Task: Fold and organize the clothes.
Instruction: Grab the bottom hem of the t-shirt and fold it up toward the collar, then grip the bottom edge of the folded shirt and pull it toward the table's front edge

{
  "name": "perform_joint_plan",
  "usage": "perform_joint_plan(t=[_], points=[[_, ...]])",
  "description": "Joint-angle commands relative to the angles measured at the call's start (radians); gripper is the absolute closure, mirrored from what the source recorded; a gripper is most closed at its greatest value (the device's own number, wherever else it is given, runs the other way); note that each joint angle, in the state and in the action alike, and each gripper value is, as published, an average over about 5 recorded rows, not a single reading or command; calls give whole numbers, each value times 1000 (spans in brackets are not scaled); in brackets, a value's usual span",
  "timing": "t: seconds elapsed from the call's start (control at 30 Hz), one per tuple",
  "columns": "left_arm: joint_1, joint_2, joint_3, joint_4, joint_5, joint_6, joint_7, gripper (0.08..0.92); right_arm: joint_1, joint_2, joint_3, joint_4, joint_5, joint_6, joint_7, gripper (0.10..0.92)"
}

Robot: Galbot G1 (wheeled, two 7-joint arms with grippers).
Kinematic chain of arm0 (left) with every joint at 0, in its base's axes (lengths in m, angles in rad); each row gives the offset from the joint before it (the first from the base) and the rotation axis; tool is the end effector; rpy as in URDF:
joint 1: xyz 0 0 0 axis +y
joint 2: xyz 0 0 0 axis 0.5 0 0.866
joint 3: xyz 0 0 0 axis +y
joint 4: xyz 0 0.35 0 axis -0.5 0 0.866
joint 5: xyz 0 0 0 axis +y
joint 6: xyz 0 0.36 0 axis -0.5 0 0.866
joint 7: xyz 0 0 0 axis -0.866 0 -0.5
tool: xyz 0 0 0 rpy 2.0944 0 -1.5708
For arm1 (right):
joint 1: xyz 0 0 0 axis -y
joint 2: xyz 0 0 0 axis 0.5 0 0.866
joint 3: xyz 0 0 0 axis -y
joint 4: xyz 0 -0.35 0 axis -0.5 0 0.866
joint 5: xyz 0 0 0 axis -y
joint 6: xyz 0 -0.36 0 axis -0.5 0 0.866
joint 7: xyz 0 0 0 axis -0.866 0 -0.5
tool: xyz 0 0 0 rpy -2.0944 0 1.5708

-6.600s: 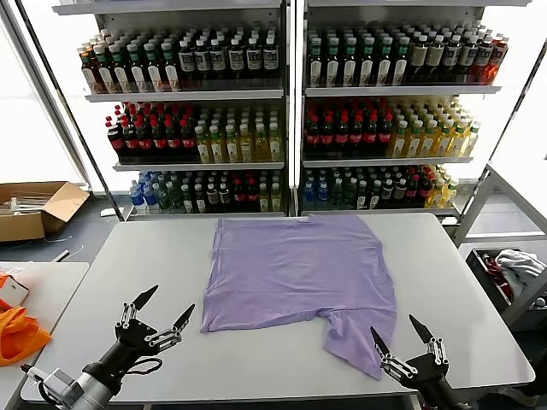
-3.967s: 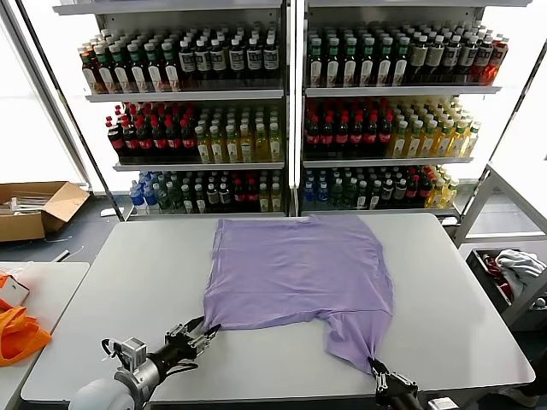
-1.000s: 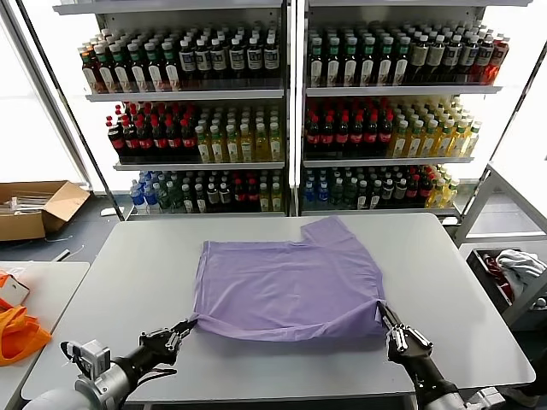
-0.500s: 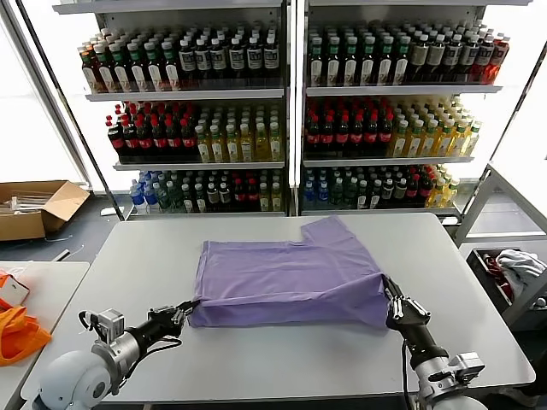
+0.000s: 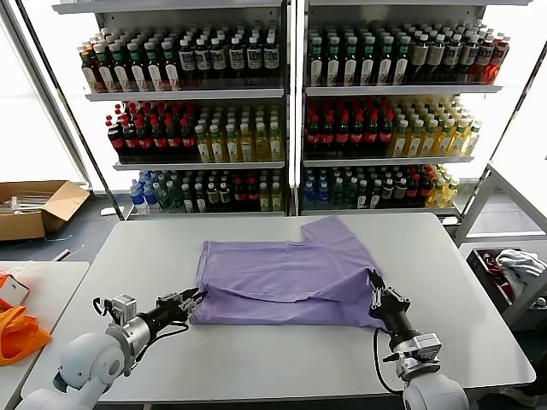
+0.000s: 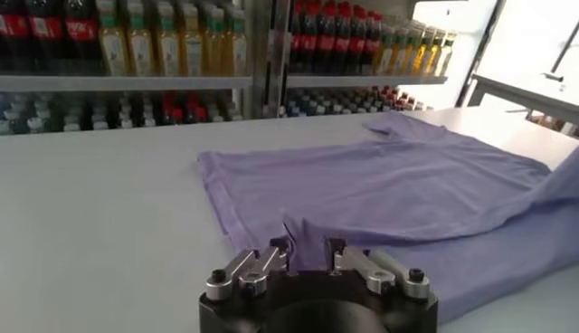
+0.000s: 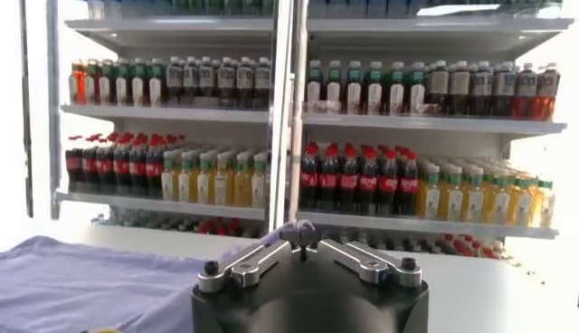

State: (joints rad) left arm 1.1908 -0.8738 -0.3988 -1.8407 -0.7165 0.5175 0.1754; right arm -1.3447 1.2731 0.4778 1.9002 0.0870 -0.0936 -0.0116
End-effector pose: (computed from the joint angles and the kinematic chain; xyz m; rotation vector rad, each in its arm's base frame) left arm 0.3089 0.1299 -0.2695 -0.5909 -2.5435 0.0427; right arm 0.2585 -0.0536 -0.3176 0.2122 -3.0455 0.2878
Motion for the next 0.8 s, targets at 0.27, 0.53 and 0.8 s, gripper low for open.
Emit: perform_joint_plan(t=[0.27, 0.53, 0.8], points=[[178, -22, -107, -127, 23, -8, -9, 344, -5, -27, -1, 72, -218, -219, 129, 516], [285, -84, -127, -186, 71, -24, -9, 182, -150, -37, 50, 187, -152, -282, 137, 300], [272, -123, -112, -162, 88, -26, -4, 177, -250, -9, 67, 210, 0, -357, 184, 204]])
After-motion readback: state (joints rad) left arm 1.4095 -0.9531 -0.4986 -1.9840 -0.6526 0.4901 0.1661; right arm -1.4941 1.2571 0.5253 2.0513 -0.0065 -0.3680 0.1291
